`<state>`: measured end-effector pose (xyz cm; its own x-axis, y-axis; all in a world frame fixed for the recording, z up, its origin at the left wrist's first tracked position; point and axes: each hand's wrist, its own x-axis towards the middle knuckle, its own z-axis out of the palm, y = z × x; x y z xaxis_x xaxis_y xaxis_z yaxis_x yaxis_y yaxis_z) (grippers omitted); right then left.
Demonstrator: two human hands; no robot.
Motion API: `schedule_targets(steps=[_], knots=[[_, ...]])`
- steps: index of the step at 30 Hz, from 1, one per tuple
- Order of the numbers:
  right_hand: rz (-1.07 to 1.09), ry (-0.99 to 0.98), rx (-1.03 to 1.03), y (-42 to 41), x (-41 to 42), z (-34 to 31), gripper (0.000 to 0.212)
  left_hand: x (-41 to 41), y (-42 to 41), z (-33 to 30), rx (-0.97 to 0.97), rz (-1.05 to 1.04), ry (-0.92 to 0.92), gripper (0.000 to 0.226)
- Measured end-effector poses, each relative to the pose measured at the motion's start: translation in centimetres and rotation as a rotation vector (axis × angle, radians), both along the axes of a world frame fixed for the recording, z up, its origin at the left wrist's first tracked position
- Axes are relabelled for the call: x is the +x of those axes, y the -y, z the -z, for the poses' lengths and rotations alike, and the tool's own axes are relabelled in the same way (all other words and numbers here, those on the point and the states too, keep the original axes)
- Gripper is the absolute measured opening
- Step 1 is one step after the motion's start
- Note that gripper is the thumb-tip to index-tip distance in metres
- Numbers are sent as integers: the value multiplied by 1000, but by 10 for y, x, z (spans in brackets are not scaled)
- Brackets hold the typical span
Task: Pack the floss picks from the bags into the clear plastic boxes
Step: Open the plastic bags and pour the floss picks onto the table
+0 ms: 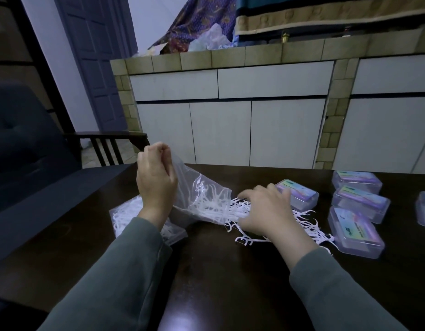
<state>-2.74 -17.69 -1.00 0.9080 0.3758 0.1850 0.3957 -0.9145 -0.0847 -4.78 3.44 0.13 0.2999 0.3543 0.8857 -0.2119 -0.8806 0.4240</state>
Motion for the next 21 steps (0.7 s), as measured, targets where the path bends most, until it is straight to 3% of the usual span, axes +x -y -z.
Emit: schedule_targets(steps=[3,7,9,13,16,19,21], knots=[[-135,18,111,-14,0,4,42,-1,0,1,-9,9,-1,14],[-182,-28,78,-26,6,17,52,-1,-1,2,-4,21,-2,14],[-166,-20,23,-30,7,21,51,0,-2,3,-5,14,-4,14],[-108,53,-22,-29,7,16,29,1,-7,6,-2,-7,-12,13],[36,88,-94,-23,8,10,21,1,-10,7,0,-26,-17,13],[168,30,-131,-16,7,4,27,2,-9,7,-19,-13,-26,14],[134,-36,-34,-13,8,2,35,1,-6,6,-31,2,-28,14]])
